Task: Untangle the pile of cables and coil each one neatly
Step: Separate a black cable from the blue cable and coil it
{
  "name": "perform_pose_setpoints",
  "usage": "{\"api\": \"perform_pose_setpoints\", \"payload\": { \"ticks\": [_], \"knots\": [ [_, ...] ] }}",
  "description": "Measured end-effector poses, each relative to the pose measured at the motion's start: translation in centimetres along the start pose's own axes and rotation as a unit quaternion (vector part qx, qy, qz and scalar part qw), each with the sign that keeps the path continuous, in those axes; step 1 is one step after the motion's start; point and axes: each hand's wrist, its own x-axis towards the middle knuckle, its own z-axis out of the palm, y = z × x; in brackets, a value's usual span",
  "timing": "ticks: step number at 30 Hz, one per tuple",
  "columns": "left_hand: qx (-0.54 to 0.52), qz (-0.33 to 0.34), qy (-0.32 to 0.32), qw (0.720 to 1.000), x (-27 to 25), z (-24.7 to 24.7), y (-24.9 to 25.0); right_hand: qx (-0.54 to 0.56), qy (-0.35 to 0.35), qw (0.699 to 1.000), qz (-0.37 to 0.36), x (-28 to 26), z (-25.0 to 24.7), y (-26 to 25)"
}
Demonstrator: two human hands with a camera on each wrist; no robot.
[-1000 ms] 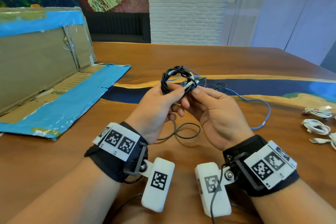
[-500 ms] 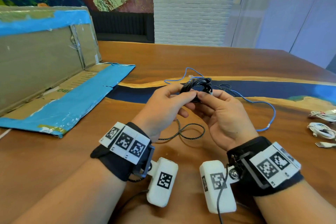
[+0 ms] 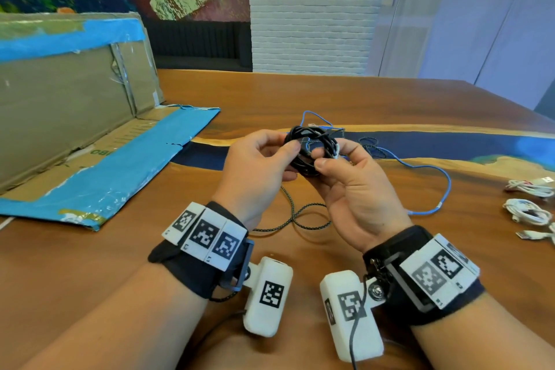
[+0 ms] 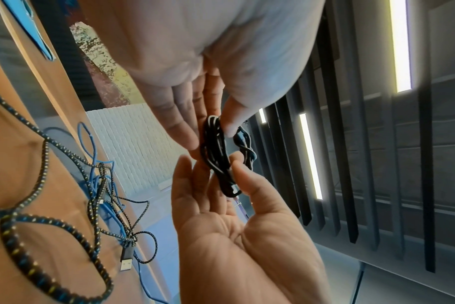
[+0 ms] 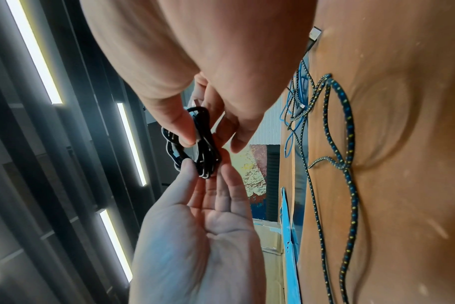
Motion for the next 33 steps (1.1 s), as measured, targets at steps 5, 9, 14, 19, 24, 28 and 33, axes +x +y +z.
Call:
{"api": "perform_pose_setpoints", "payload": {
  "ticks": [5,9,14,19,24,28,33],
  "knots": [
    [0.013,0.017,-0.016,1.0,0.0,0.0,0.2,0.024,0.007,1.0,0.009,0.1,0.0,-0.3],
    [-0.002,-0.018,-0.039,0.999,-0.1,0.1,0.2,-0.001,0.006,1.0,0.015,0.0,0.1,-0.5],
    [-0.084,-0.13,-0.091,0.984,-0.2,-0.2,0.7,-0.018,0.001,1.0,0.013,0.1,-0.2,-0.8],
    [-0.116,-0.165,-0.103,0.974,0.1,-0.8,0.9,-0.097,-0.018,0.995,-0.029,-0.3,0.1,-0.3],
    [-0.122,-0.165,-0.104,0.973,0.2,-0.9,0.8,-0.213,-0.001,0.975,-0.062,-0.2,-0.5,-0.3],
    [-0.11,-0.155,-0.1,0.977,0.3,-1.0,0.8,-0.278,0.007,0.959,-0.06,-0.2,-1.1,-0.7],
    [-0.12,-0.152,-0.079,0.978,0.6,-1.2,0.8,-0.236,0.018,0.971,-0.041,0.0,-1.6,-1.5]
  ]
}}
